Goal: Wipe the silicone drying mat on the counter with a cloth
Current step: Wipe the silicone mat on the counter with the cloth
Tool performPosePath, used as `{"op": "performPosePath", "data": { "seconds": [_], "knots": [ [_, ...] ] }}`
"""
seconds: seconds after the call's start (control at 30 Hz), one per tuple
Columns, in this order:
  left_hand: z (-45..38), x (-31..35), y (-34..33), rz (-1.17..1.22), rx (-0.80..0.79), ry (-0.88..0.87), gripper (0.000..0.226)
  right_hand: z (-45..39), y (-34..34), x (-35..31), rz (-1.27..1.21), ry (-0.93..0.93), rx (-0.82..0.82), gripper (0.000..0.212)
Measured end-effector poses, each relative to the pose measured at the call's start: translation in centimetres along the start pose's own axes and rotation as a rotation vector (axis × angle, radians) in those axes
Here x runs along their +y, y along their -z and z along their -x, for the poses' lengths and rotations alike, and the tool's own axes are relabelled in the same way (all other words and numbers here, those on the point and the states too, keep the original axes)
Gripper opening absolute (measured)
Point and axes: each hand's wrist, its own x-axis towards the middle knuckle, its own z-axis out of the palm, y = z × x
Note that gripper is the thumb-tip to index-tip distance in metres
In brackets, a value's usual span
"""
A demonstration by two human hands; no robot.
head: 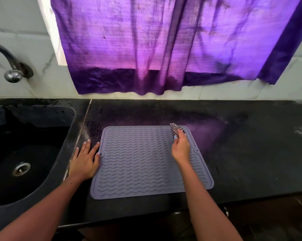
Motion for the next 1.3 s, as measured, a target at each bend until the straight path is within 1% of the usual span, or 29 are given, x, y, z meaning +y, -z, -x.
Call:
{"op": "performPosePath", "data": {
  "seconds": [0.07,0.13,0.2,0.4,0.53,0.6,0.63,0.67,0.73,0.77,0.8,0.87,0.9,1.03,1.1,1.2,1.3],
  "knots": [
    [0.0,-0.1,-0.1,-0.011,-0.005,-0.007,0.086,0.6,-0.5,1.3,0.200,0.084,-0.072,0.050],
    [0.0,0.0,-0.2,-0.020,-0.002,-0.012,0.086,1.3,-1.0,2.4,0.358,0.090,-0.198,0.055],
    [0.0,0.2,-0.3,-0.033,0.005,-0.018,0.083,2.1,-1.5,3.2,0.459,0.087,-0.262,0.060],
    [-0.1,-0.1,-0.8,-0.046,0.016,-0.081,0.086,2.1,-1.5,3.1,0.502,0.072,-0.332,0.066],
    [-0.2,0.0,-1.0,-0.007,-0.005,-0.095,0.087,2.0,-1.6,3.3,0.496,0.071,-0.314,0.065],
    [-0.2,0.0,-1.0,0.003,0.002,-0.091,0.087,2.0,-1.6,3.2,0.449,0.077,-0.276,0.060],
    [-0.2,-0.1,-1.0,0.008,0.004,-0.091,0.087,2.0,-1.4,3.0,0.377,0.062,-0.243,0.057],
    [-0.1,0.0,-1.0,0.012,0.006,-0.091,0.087,1.9,-1.0,2.7,0.257,0.015,-0.197,0.053],
    [-0.1,-0.1,-0.9,0.017,0.008,-0.090,0.088,1.5,0.4,1.9,-0.030,-0.159,-0.076,0.044],
    [-0.1,0.0,-0.9,0.019,0.008,-0.089,0.088,1.2,1.1,1.7,-0.135,-0.223,0.007,0.042],
    [-0.1,0.0,-0.9,0.024,0.008,-0.086,0.089,1.0,1.7,1.7,-0.164,-0.246,0.090,0.040],
    [-0.1,0.0,-0.8,0.037,0.014,-0.083,0.089,0.9,2.6,2.6,-0.048,-0.187,0.182,0.042],
    [-0.2,0.0,-0.9,0.040,0.019,-0.083,0.089,0.8,2.8,3.4,0.044,-0.130,0.173,0.044],
    [-0.4,-0.6,-1.2,0.050,0.020,-0.088,0.087,1.1,2.0,6.3,0.462,0.015,-0.079,0.056],
    [-0.6,-0.6,-1.2,0.055,0.027,-0.092,0.086,1.0,1.9,6.6,0.521,0.021,-0.111,0.059],
    [-0.5,-0.4,-0.9,0.059,0.029,-0.109,0.083,0.9,1.7,6.5,0.537,0.007,-0.134,0.063],
    [-0.3,-0.4,-0.8,0.054,0.032,-0.117,0.080,0.8,1.8,6.6,0.543,0.014,-0.148,0.062]
  ]
}}
